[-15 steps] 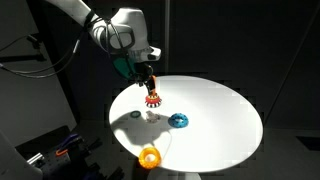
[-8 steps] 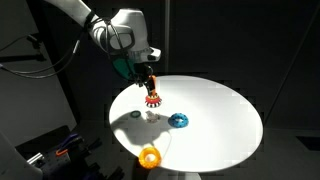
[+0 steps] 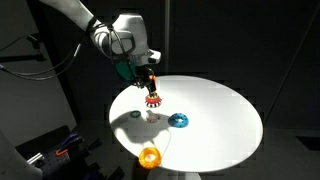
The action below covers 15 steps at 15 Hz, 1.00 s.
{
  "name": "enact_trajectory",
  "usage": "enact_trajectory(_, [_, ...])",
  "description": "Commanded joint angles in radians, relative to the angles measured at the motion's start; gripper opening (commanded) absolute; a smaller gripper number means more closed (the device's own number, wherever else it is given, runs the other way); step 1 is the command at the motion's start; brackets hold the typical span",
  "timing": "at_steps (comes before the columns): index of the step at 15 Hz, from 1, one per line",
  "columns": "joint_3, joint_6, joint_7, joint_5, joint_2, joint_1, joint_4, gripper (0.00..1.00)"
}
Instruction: Take the ring off of the ring toss
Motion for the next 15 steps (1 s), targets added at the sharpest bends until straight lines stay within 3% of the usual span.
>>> enact_trajectory(1, [0.019, 0.084, -0.011, 0.003, 0.072, 0.009, 0.026, 1.00])
enact_trajectory(8, [0.038, 0.232, 0.006, -0.052, 0.221, 0.042, 0.080, 1.00])
enact_trajectory(15, [0.041, 0.277, 0.002, -0.092, 0.339, 0.070, 0.182, 1.00])
